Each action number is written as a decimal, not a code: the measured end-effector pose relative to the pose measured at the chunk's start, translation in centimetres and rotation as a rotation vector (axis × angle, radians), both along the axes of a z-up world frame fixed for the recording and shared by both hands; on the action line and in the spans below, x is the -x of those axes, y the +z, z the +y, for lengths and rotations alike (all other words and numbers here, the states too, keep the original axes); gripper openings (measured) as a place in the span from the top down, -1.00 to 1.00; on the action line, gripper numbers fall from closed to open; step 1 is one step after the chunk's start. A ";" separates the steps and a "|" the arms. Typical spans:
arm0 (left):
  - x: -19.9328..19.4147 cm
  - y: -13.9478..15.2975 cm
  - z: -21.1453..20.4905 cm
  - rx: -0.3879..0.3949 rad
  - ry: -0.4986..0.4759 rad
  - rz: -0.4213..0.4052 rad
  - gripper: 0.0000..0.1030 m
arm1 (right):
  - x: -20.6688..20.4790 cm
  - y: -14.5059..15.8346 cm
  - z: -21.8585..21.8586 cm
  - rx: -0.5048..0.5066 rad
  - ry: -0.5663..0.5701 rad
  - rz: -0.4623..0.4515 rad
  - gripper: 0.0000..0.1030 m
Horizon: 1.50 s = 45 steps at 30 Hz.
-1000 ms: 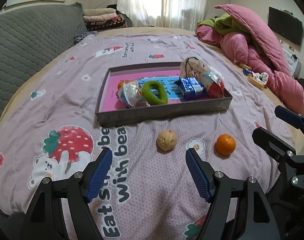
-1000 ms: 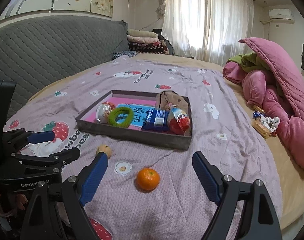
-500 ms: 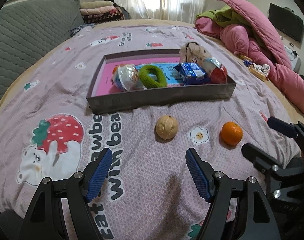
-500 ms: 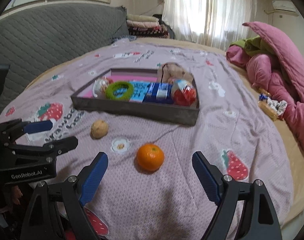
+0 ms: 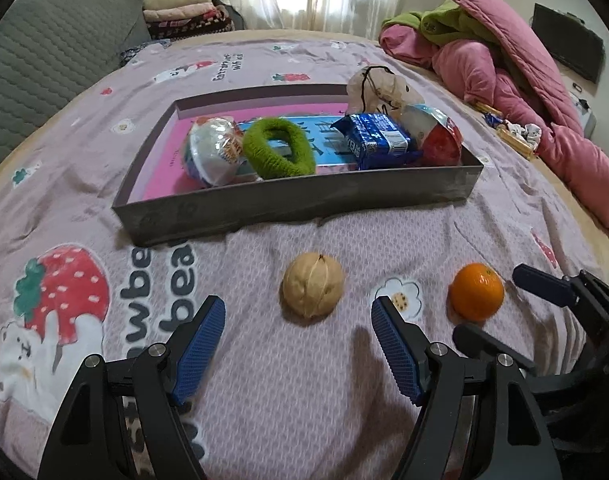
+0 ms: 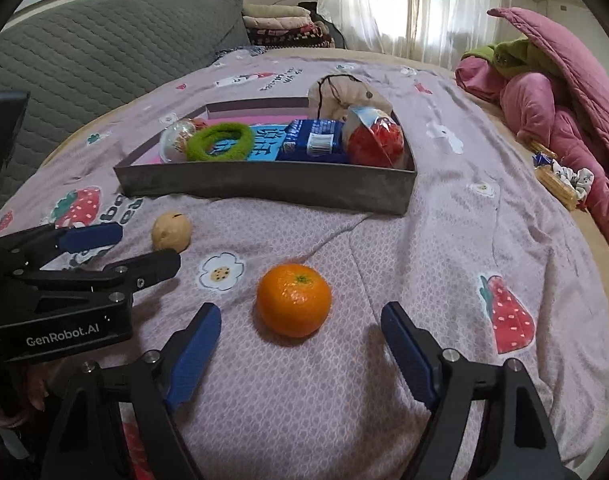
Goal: Organize objects
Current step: 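Close the left tool on the walnut while the right grasps the mandarin, then carry the walnut with the left tool while the right carries the mandarin into the tray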
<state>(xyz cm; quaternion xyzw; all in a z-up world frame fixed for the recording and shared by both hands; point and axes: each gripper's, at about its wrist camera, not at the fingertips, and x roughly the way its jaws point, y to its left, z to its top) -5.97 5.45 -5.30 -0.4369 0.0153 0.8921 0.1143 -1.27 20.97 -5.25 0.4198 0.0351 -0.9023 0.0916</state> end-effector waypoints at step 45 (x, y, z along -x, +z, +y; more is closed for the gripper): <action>0.4 10.0 -5.9 0.007 0.135 0.185 0.36 | 2.2 9.9 -3.1 0.041 0.090 0.237 0.24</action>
